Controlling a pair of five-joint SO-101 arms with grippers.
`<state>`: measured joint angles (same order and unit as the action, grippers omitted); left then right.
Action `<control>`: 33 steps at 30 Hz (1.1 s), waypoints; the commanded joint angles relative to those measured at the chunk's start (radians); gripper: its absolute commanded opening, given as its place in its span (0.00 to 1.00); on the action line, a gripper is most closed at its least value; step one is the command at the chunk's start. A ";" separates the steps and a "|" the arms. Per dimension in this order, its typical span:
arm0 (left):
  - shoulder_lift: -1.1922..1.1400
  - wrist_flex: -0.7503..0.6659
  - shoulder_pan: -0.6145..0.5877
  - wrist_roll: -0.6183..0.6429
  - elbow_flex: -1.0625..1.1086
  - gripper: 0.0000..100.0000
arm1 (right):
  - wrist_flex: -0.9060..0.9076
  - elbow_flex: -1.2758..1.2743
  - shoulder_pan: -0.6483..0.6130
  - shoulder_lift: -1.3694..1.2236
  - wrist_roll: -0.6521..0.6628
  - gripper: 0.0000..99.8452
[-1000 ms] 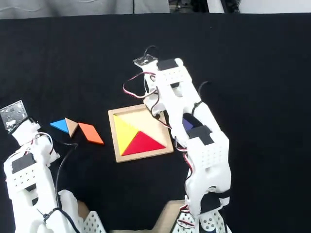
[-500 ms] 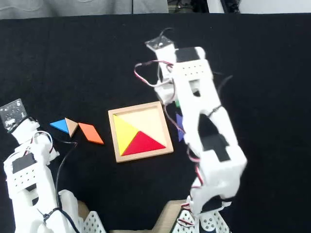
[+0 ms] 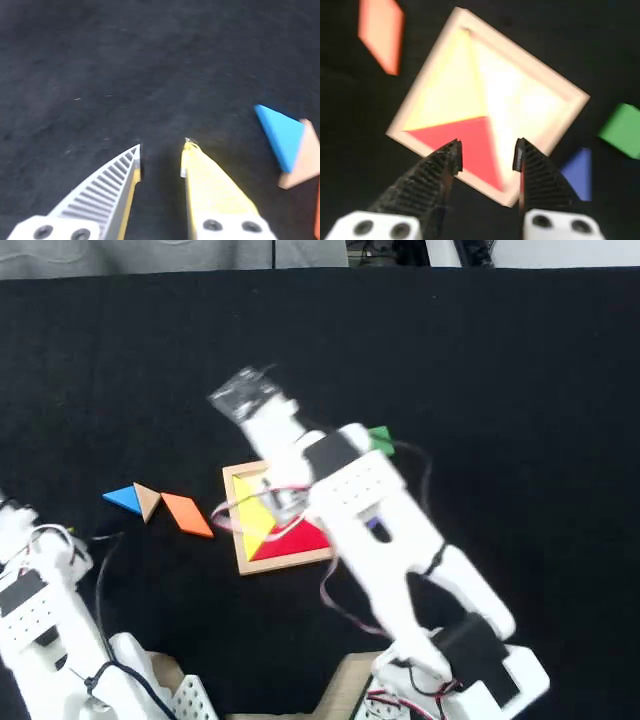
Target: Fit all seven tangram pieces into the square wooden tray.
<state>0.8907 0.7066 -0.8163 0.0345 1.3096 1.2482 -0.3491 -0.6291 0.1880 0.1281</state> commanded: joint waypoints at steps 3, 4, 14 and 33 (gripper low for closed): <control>0.008 0.009 -0.142 -0.126 -0.016 0.13 | -0.006 0.219 -0.133 -0.197 -0.118 0.21; 0.017 0.023 -0.170 -0.155 -0.002 0.13 | -0.003 0.260 -0.140 -0.245 -0.143 0.23; 0.017 0.043 -0.375 -0.213 0.019 0.13 | 0.170 0.769 -0.253 -0.667 -0.393 0.28; 0.017 0.035 -0.340 -0.210 0.033 0.13 | 0.321 1.340 -0.313 -1.152 -0.575 0.28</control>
<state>0.8938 0.7403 -1.1722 -0.1757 1.3495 1.5413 0.8769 -0.9314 -0.9613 -0.4335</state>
